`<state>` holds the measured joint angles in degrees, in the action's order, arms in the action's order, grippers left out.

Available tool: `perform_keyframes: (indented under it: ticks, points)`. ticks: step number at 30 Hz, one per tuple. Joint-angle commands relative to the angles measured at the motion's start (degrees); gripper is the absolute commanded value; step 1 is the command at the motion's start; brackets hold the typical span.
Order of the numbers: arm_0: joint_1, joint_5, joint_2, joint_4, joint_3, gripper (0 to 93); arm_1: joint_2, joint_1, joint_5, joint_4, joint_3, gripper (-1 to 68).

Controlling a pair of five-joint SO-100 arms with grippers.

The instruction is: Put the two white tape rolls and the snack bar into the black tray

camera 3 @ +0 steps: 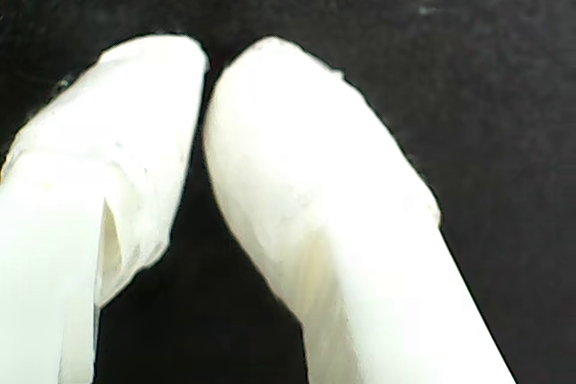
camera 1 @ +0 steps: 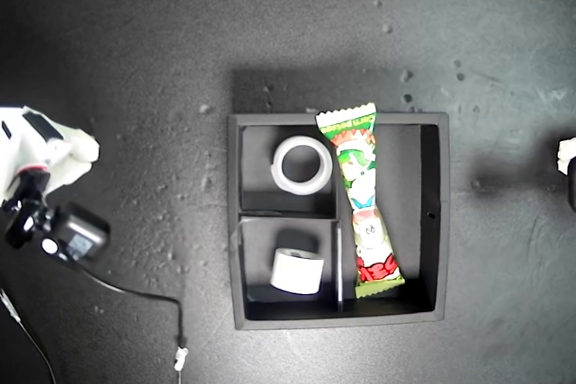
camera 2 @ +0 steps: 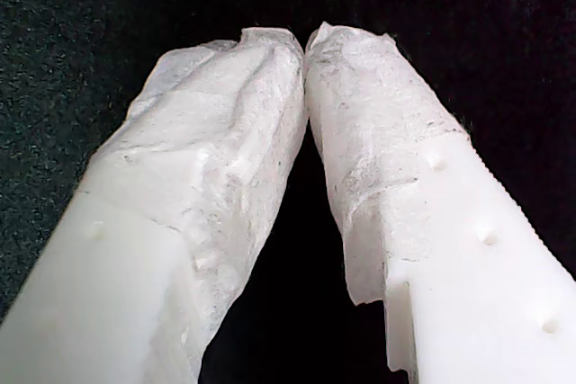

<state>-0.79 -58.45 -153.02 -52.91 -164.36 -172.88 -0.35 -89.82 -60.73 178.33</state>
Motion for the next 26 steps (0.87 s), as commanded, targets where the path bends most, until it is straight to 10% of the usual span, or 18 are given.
perform_keyframes:
  ticks: [1, 26]
  points:
    - [-1.1, 0.4, -5.5, 1.6, -4.4, 0.1, 0.2, 0.8, -0.8, -0.8, 0.6, 0.0]
    - [-4.5, -16.4, -41.0, -26.8, -15.5, 0.2, 0.2, -1.4, 0.0, -8.3, 0.6, 0.0]
